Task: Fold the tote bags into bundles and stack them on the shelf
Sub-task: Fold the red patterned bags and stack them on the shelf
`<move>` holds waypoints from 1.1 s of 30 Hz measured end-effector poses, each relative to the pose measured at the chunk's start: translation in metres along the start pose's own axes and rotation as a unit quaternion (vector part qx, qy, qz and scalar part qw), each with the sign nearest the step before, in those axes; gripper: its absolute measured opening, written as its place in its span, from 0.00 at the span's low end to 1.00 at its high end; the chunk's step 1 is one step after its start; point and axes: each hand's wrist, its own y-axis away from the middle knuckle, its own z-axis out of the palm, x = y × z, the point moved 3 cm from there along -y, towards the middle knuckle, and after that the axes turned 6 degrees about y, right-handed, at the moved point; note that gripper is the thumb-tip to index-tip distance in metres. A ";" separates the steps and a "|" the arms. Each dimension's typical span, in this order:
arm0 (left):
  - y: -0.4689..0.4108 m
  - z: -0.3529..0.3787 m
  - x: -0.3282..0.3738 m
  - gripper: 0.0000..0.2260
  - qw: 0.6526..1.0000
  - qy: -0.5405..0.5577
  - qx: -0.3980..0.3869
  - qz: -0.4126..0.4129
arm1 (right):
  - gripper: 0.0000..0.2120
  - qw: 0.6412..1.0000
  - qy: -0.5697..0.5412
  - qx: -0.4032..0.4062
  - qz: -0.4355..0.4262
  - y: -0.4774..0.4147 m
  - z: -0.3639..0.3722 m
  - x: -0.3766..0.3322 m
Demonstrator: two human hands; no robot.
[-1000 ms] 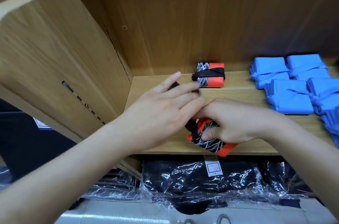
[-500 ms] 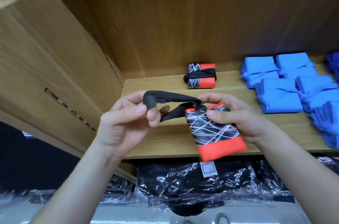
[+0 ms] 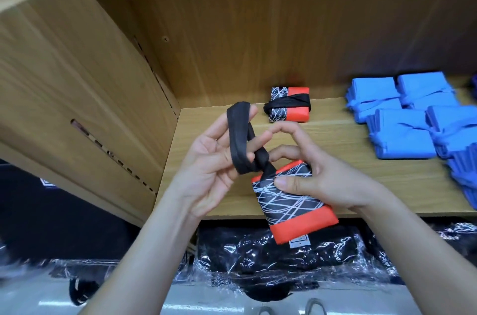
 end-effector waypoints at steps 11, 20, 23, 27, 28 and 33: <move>-0.010 -0.004 -0.012 0.18 0.933 -0.303 0.188 0.052 | 0.11 0.987 0.159 0.023 -0.015 -0.006 0.015 -0.010; 0.007 -0.010 0.030 0.20 0.836 -0.502 0.218 0.037 | 0.11 0.988 0.144 0.055 -0.002 -0.003 0.004 0.010; 0.004 0.022 0.040 0.30 0.600 -0.782 -0.062 0.155 | 0.09 0.990 0.144 -0.005 -0.005 -0.004 -0.002 0.007; -0.013 0.030 0.027 0.11 0.511 -0.836 -0.200 -0.006 | 0.10 0.989 0.131 -0.057 -0.021 -0.004 -0.008 -0.003; -0.014 0.029 0.031 0.07 0.594 -0.785 -0.172 -0.047 | 0.10 0.992 0.111 -0.061 -0.016 -0.003 -0.010 -0.003; -0.004 0.023 0.037 0.14 0.902 -0.411 -0.115 -0.065 | 0.11 0.998 -0.039 -0.048 -0.005 0.001 -0.016 0.002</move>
